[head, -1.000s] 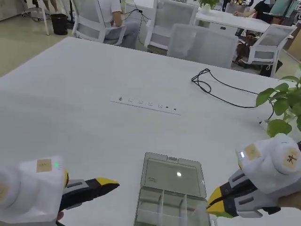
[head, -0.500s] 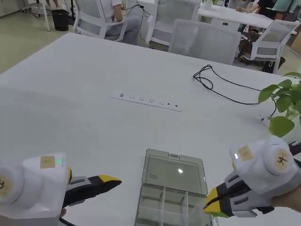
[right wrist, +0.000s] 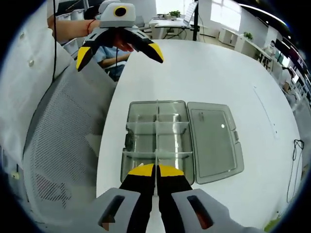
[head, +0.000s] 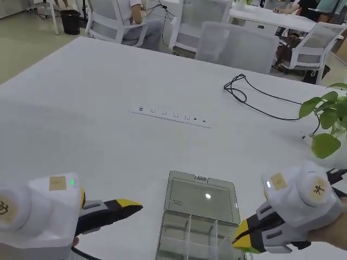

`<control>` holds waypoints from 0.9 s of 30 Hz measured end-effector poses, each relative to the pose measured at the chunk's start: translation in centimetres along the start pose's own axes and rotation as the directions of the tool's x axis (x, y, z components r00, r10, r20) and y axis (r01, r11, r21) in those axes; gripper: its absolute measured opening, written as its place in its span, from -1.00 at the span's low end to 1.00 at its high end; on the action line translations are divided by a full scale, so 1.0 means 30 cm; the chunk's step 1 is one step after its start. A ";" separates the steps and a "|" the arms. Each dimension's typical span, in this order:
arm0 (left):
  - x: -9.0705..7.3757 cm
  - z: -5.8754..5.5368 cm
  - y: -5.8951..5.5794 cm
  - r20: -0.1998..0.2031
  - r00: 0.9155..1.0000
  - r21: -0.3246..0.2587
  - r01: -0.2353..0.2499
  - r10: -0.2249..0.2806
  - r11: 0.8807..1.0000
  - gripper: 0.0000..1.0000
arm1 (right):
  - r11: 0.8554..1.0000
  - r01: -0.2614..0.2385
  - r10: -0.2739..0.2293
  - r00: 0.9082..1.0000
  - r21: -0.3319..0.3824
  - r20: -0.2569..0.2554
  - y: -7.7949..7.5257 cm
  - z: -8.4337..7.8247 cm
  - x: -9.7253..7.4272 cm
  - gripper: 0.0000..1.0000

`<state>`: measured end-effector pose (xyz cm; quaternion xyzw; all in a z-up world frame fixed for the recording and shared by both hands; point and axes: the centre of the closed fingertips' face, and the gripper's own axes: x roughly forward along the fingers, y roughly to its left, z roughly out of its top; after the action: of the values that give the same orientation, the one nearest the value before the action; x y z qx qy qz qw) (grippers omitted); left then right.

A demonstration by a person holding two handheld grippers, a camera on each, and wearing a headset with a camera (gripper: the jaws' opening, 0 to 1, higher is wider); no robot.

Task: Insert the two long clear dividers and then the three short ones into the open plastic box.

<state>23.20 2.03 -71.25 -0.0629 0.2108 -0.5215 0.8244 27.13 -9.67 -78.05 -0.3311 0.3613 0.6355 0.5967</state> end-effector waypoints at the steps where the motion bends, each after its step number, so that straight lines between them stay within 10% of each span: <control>1: 0.000 0.001 -0.001 0.001 1.000 -0.001 0.000 0.000 1.000 0.83 | 1.000 0.000 0.000 1.000 0.000 0.005 0.000 0.000 0.000 -0.95; 27: 0.007 0.011 -0.016 0.008 1.000 -0.006 0.008 -0.008 1.000 0.80 | 1.000 0.001 -0.001 0.998 -0.015 0.057 -0.001 -0.023 0.043 -0.95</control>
<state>23.01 1.60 -70.86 -0.0682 0.2087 -0.5240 0.8230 27.06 -9.59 -79.51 -0.3176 0.3393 0.6470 0.6045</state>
